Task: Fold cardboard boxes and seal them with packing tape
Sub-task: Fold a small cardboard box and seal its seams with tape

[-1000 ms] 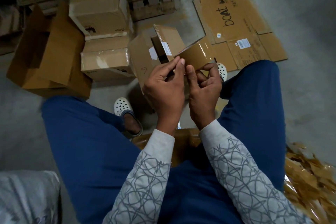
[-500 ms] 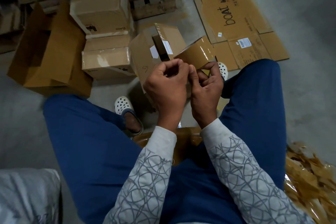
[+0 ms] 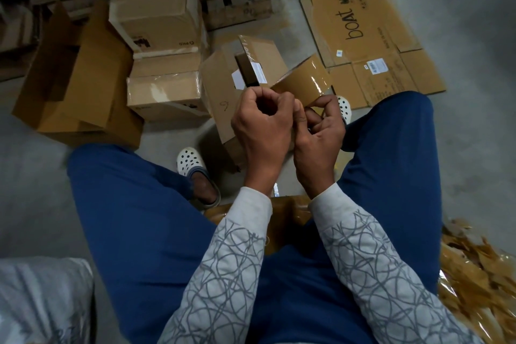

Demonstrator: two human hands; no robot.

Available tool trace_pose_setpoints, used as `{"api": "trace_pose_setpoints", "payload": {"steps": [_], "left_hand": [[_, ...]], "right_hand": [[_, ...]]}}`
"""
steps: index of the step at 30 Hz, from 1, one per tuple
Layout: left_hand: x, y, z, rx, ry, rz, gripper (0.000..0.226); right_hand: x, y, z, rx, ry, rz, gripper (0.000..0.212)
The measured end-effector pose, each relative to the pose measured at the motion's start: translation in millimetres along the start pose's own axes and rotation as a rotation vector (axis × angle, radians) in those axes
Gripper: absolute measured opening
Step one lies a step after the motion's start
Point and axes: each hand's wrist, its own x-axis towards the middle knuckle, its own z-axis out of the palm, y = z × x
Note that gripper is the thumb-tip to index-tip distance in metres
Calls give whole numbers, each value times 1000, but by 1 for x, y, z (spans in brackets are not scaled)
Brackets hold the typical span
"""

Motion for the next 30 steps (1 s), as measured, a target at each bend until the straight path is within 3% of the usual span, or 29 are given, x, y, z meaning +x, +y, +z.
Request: {"api": "trace_pose_setpoints", "payload": {"steps": [5, 7, 15, 25, 30], "left_hand": [[-3, -6, 1, -97, 24, -16, 2], [-7, -7, 1, -130, 50, -12, 11], [-8, 2, -1, -48, 103, 103, 18], [1, -11, -11, -67, 36, 14, 16], [4, -20, -16, -166, 2, -24, 28]], "right_hand": [[3, 1, -2, 93, 52, 100, 18], [4, 2, -3, 137, 74, 130, 15], [5, 1, -4, 45, 35, 54, 17], [9, 5, -8, -40, -42, 20, 23], [9, 8, -9, -18, -66, 38, 21]]}}
